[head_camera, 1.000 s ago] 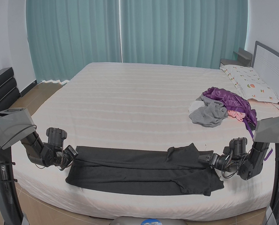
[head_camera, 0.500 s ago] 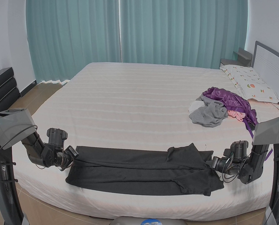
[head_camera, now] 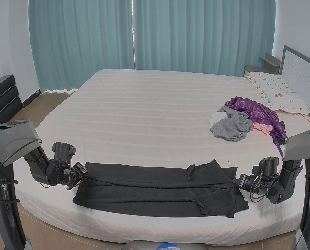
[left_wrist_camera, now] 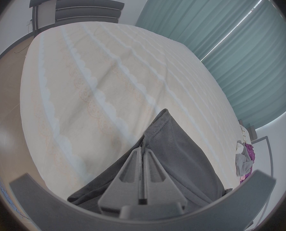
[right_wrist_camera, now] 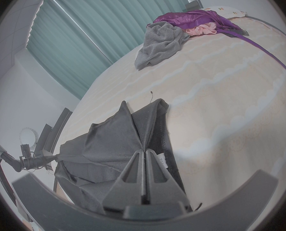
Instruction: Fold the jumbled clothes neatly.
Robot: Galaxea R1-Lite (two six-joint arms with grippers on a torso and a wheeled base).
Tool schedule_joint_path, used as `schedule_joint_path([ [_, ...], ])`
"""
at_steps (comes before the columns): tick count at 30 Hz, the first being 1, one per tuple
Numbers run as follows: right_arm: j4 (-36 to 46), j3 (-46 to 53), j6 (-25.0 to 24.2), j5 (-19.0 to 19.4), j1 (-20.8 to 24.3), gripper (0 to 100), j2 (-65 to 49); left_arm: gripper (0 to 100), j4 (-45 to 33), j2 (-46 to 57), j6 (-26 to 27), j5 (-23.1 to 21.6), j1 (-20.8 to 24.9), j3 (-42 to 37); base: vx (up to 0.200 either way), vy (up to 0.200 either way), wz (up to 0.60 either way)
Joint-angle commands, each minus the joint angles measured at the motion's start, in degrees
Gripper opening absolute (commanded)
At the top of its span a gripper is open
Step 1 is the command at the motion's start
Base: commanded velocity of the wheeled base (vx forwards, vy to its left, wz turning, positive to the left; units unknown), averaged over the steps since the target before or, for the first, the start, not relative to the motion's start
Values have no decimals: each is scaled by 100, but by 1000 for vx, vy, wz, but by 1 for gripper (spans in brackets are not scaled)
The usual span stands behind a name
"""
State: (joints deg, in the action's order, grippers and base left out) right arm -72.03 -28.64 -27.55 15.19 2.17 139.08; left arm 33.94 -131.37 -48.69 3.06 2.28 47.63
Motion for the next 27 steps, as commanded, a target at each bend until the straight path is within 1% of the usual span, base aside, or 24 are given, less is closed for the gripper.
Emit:
schedule_joint_path([
  [1, -4, -19, -49, -25, 29, 0, -127, 0, 8, 58, -18, 2, 1, 18, 0, 0, 0],
  [6, -12, -248, -488, -42, 117, 0, -338, 0, 95, 155, -62, 54, 1, 168, 0, 0, 0],
  [9, -12, -547, -822, -104, 126, 0, -399, 0, 271, 182, -369, 160, 1, 431, 0, 0, 0],
  [12, -12, -845, -1068, -359, 126, 0, -382, 0, 333, 173, -659, 186, 1, 642, 0, 0, 0],
  [13, -21, -1004, -1270, -570, 126, 0, -364, 0, 359, 164, -756, 230, -8, 713, 0, 0, 0],
  [14, -21, -1100, -1411, -666, 126, 0, -373, 0, 368, 164, -800, 257, -8, 739, 0, 0, 0],
  [16, -12, -1100, -1587, -693, 126, 0, -391, 0, 368, 164, -818, 265, -17, 739, 0, 0, 0],
  [20, 32, -1021, -1596, -702, 126, 0, -347, 0, 368, 129, -818, 274, -17, 678, 0, 0, 0],
  [27, -12, -547, -1569, -666, 82, 0, -391, 0, 377, 164, -695, 257, -17, 247, 0, 0, 0],
])
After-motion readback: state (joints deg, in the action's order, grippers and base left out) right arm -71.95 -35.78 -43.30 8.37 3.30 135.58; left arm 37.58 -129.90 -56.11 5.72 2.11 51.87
